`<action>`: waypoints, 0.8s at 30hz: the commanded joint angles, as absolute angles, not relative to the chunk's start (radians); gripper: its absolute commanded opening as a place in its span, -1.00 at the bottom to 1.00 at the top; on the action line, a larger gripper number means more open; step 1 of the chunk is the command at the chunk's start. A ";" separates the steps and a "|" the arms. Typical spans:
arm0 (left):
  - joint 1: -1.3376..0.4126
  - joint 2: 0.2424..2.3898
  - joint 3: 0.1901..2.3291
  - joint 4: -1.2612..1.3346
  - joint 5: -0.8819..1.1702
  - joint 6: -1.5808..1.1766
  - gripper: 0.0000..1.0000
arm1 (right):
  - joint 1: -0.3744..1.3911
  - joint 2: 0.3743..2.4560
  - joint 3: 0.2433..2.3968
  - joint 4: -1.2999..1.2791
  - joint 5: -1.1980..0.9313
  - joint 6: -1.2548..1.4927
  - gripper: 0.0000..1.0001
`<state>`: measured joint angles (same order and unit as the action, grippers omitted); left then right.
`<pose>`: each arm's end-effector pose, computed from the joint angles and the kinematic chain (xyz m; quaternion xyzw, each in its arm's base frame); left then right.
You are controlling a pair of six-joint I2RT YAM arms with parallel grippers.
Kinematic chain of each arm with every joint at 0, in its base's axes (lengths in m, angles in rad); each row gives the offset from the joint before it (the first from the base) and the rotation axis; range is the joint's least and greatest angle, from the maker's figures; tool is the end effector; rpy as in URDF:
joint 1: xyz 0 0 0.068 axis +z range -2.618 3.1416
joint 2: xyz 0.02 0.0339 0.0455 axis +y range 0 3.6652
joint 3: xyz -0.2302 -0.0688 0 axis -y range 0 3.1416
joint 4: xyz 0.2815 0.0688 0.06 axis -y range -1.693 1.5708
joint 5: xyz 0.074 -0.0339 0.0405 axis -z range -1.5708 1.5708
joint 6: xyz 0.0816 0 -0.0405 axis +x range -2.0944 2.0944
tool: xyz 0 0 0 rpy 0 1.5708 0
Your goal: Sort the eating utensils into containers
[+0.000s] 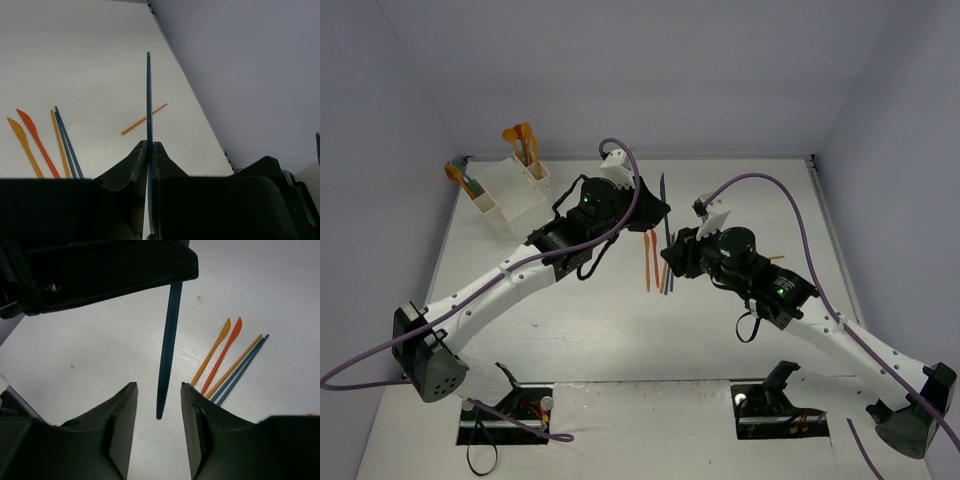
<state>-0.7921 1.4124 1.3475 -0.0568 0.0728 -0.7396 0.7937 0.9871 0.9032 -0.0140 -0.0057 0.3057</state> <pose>0.2927 -0.3051 0.3636 0.0438 0.7474 -0.4788 0.4585 0.2335 0.2381 0.3266 -0.1808 0.7184 0.3527 0.5716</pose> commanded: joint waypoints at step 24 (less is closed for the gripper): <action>-0.190 1.652 1.633 0.230 -0.001 -0.029 -1.00 | 0.781 1.048 0.957 0.033 0.081 0.221 0.40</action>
<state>-0.2568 1.5436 1.5121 0.0713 -0.0563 -0.1028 0.7919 1.0182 0.9195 -0.0116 0.0549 0.2586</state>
